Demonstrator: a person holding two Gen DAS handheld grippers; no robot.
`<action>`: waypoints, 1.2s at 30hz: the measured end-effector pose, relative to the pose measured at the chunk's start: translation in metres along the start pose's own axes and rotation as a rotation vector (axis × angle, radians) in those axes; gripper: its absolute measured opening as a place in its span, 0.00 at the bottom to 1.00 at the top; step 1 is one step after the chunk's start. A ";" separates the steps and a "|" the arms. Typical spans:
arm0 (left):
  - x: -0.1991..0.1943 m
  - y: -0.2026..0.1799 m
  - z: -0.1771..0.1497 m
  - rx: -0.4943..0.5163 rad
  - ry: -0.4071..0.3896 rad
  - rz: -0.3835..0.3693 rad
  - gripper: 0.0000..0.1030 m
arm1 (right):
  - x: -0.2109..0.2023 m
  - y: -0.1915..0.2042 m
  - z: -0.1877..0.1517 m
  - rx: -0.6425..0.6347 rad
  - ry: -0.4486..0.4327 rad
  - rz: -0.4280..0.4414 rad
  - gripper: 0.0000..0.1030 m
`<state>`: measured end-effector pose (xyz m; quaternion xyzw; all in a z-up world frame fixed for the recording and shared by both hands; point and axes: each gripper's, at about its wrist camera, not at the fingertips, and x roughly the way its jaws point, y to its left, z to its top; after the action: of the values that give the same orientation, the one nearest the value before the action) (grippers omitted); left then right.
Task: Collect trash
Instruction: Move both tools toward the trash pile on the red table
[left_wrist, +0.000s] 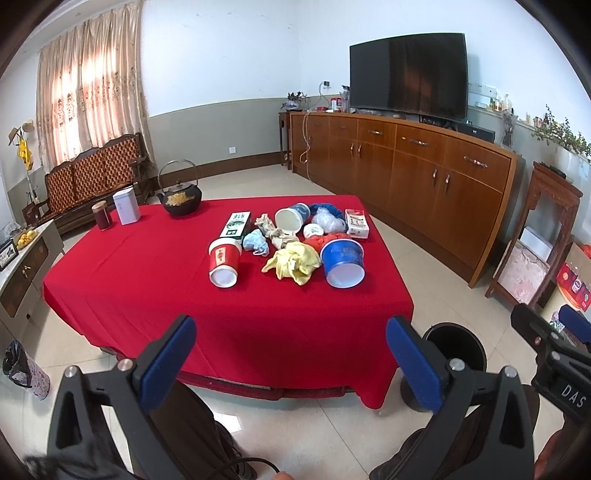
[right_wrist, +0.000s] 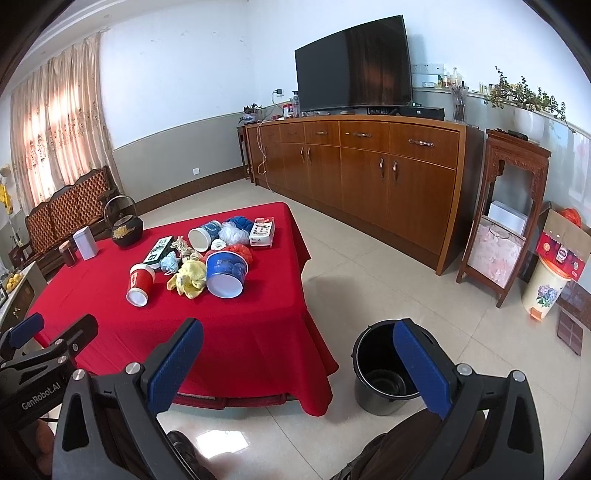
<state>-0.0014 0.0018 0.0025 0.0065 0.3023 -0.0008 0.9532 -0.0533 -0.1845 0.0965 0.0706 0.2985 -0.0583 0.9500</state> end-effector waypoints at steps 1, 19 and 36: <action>0.000 0.000 0.000 0.001 0.001 0.001 1.00 | 0.000 0.000 0.000 0.000 0.000 0.000 1.00; 0.016 0.003 -0.006 0.007 0.035 0.010 1.00 | 0.019 -0.001 -0.003 0.006 0.038 -0.005 1.00; 0.058 0.022 0.006 -0.015 0.101 0.049 1.00 | 0.074 0.021 0.006 -0.029 0.102 0.024 1.00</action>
<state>0.0496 0.0239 -0.0262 0.0066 0.3497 0.0251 0.9365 0.0134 -0.1700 0.0611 0.0632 0.3465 -0.0387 0.9351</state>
